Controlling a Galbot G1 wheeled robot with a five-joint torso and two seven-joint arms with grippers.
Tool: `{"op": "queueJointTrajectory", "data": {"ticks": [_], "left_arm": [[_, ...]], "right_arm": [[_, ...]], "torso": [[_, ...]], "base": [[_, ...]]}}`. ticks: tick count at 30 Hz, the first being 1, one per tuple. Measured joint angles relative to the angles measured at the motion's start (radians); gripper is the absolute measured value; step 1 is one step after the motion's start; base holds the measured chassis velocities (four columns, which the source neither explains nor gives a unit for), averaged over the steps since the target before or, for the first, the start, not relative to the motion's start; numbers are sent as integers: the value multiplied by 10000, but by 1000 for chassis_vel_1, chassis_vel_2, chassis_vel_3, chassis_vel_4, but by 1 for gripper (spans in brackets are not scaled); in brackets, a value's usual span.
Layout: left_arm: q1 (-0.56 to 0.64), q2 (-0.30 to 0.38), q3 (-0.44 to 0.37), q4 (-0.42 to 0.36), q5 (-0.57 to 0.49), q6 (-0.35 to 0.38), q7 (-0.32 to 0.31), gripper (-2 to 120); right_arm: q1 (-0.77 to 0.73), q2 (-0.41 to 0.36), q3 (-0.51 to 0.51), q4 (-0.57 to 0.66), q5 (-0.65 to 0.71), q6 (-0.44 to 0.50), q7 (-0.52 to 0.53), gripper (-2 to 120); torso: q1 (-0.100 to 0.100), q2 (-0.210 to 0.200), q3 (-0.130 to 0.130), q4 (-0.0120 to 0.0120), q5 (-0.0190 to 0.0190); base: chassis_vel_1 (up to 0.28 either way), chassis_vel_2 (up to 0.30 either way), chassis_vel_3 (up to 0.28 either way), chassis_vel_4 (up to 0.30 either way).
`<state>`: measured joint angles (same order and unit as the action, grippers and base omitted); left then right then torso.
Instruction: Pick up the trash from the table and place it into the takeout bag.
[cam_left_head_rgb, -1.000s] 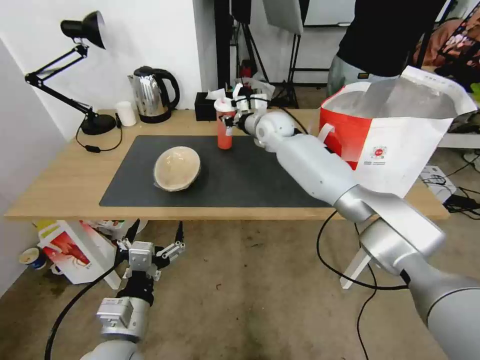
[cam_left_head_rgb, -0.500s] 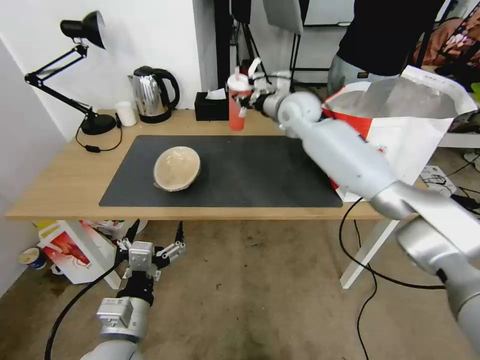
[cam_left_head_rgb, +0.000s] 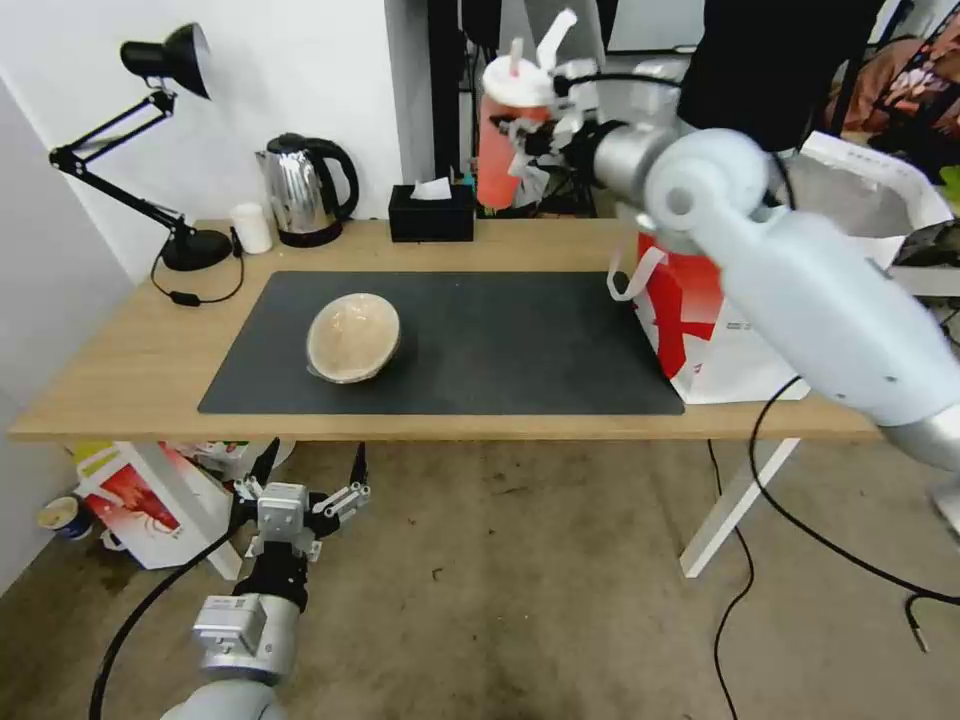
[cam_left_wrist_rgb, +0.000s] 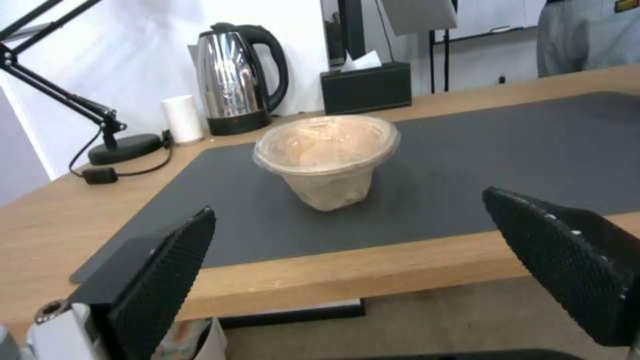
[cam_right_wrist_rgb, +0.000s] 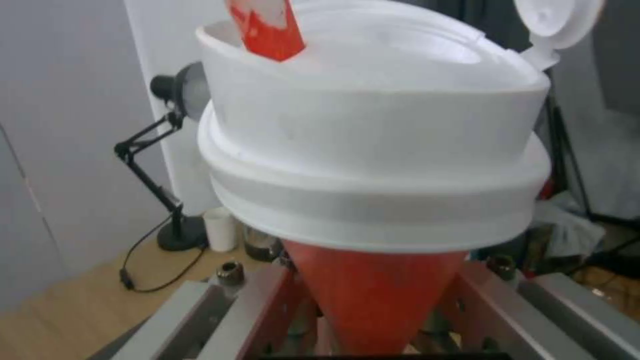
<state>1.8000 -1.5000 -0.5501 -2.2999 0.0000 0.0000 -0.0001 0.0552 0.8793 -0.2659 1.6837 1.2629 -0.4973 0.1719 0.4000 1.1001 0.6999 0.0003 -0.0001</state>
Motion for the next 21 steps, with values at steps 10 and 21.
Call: {"op": "queueJointTrajectory", "data": {"ticks": [10,21], "left_arm": [[0,0,0,0,0,0,0,100],[0,0,0,0,0,0,0,100]], "right_arm": [[-154,-1839,714,1467,1282,-131,397,12],[-1362,-3820,2004,2242,1816,-248,360,12]], "torso": [[-1,0,0,-1,2],[-1,0,0,-4,4]], "base": [[0,0,0,0],[0,0,0,0]]}}
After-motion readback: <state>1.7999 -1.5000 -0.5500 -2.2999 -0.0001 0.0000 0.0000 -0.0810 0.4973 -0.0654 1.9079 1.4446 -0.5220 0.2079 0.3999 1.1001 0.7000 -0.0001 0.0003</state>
